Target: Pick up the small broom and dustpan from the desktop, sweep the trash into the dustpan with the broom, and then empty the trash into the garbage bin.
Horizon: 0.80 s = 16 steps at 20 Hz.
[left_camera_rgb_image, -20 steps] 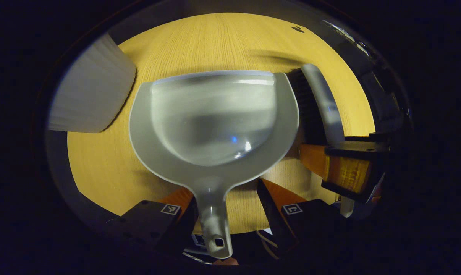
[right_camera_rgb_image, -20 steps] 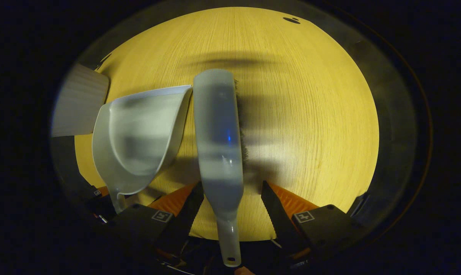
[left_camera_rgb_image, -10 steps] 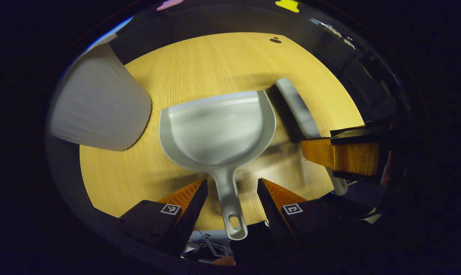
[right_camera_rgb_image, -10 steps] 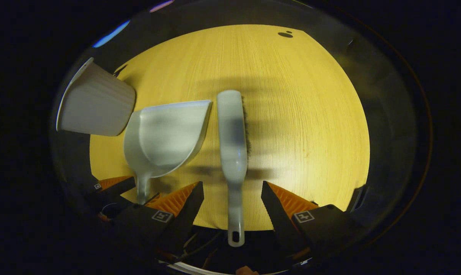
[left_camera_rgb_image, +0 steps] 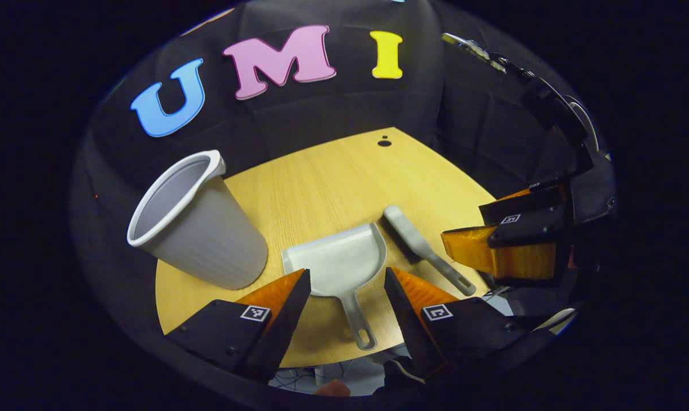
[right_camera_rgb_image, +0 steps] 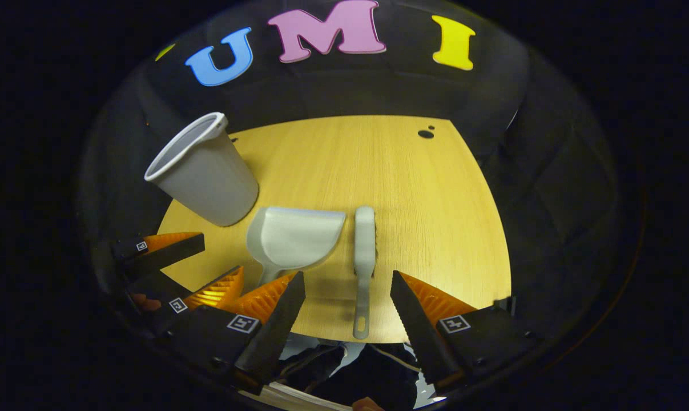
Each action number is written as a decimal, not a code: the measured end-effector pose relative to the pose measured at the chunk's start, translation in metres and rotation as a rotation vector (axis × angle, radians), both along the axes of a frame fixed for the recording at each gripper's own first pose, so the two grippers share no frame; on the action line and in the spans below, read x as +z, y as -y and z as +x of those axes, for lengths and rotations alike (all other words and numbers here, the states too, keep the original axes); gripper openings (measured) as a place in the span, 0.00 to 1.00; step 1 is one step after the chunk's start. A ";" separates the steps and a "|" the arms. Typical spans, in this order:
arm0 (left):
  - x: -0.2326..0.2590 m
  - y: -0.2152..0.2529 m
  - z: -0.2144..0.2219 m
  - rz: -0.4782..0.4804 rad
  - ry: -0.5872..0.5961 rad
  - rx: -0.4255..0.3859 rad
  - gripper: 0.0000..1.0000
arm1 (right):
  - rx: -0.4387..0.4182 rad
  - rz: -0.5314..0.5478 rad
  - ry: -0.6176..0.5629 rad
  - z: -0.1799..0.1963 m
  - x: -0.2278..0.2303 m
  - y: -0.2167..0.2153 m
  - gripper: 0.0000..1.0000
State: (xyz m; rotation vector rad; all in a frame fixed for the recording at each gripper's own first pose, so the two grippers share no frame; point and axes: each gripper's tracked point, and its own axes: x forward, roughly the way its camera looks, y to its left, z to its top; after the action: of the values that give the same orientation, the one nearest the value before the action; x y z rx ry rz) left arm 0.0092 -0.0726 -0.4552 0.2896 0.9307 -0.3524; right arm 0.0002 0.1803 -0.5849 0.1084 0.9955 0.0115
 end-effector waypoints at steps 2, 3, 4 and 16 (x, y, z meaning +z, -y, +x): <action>0.020 0.001 0.002 -0.040 0.078 0.002 0.80 | 0.015 -0.004 0.096 0.002 0.028 -0.007 0.98; 0.028 0.000 0.008 -0.052 0.122 0.014 0.79 | 0.022 0.000 0.152 0.005 0.041 -0.009 0.98; 0.036 -0.001 0.011 -0.061 0.162 0.031 0.80 | 0.032 0.001 0.209 0.010 0.055 -0.010 0.98; 0.220 -0.028 -0.040 -0.261 0.727 0.479 0.77 | 0.143 0.033 0.874 0.009 0.234 0.029 0.96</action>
State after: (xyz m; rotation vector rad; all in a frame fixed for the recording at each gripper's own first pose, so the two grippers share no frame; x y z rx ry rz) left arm -0.0312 -0.0442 -0.2352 -0.0575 0.2117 0.0843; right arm 0.0091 0.1511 -0.3513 0.0512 0.1274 0.1913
